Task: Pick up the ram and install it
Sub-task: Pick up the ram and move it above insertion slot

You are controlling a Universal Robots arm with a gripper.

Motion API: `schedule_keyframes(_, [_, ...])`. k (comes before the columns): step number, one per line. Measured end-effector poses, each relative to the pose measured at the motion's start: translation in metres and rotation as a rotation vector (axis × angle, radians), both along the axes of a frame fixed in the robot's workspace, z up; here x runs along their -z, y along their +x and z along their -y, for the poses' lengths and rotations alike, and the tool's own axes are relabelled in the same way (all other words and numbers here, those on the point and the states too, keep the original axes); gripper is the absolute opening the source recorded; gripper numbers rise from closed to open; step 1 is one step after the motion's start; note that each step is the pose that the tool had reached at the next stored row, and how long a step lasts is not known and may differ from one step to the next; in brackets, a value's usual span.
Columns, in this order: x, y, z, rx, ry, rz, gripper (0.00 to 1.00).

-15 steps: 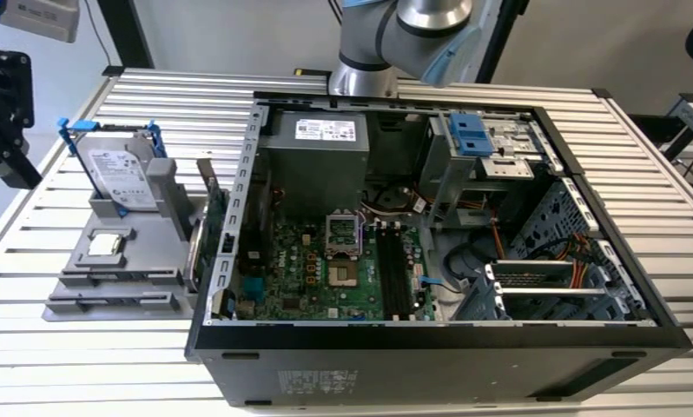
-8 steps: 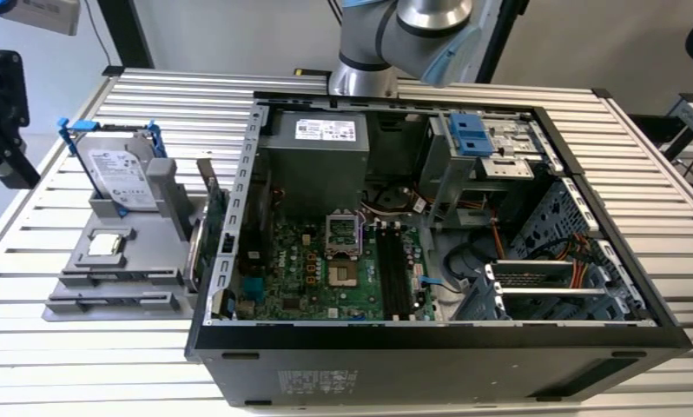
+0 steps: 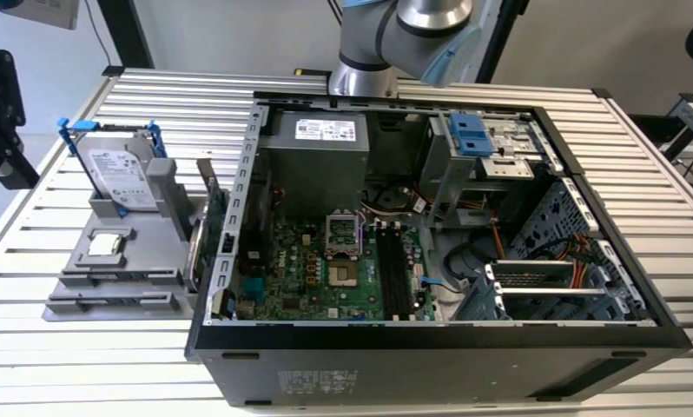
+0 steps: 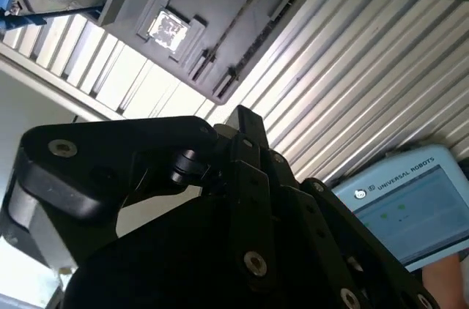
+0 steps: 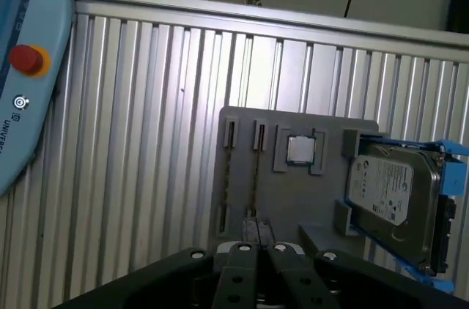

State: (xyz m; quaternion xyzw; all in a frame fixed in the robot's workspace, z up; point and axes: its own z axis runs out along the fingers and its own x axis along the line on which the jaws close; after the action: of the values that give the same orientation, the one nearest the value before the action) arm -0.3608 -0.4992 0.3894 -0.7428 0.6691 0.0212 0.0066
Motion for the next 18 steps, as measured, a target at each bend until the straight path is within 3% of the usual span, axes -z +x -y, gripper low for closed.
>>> schedule_keyframes(15, [0.0, 0.0, 0.0, -0.006, 0.0, 0.0, 0.0])
schedule_keyframes(16, [0.0, 0.0, 0.0, -0.006, 0.0, 0.0, 1.0])
schedule_keyframes(18, [0.0, 0.0, 0.0, -0.006, 0.0, 0.0, 1.0])
